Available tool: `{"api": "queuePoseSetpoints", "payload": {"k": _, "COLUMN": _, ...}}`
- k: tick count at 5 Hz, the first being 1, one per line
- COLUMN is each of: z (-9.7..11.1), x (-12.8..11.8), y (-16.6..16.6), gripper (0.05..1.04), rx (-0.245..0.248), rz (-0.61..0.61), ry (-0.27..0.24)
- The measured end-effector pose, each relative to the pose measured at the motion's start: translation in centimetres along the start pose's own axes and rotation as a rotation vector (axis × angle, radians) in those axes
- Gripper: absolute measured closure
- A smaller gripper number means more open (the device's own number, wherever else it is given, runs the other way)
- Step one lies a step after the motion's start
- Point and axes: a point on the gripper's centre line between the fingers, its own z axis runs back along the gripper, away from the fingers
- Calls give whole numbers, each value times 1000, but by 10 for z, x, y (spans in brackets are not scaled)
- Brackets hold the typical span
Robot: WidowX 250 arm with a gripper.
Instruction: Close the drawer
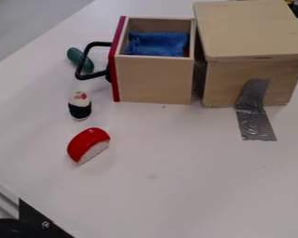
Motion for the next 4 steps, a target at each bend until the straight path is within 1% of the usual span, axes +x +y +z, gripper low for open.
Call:
{"api": "queuePoseSetpoints", "payload": {"k": 1, "z": -11, "x": -1, "y": -1, "gripper": 83, "rx": 1, "rz": -2, "ry": 35}}
{"api": "queuePoseSetpoints", "payload": {"k": 2, "z": -26, "x": -5, "y": 3, "gripper": 83, "rx": 2, "rz": 4, "ry": 53}}
{"api": "queuePoseSetpoints", "payload": {"k": 3, "z": -39, "x": -8, "y": 6, "gripper": 83, "rx": 12, "rz": 1, "ry": 56}}
{"api": "queuePoseSetpoints", "payload": {"k": 4, "z": -43, "x": -8, "y": 15, "gripper": 83, "rx": 13, "rz": 15, "ry": 49}}
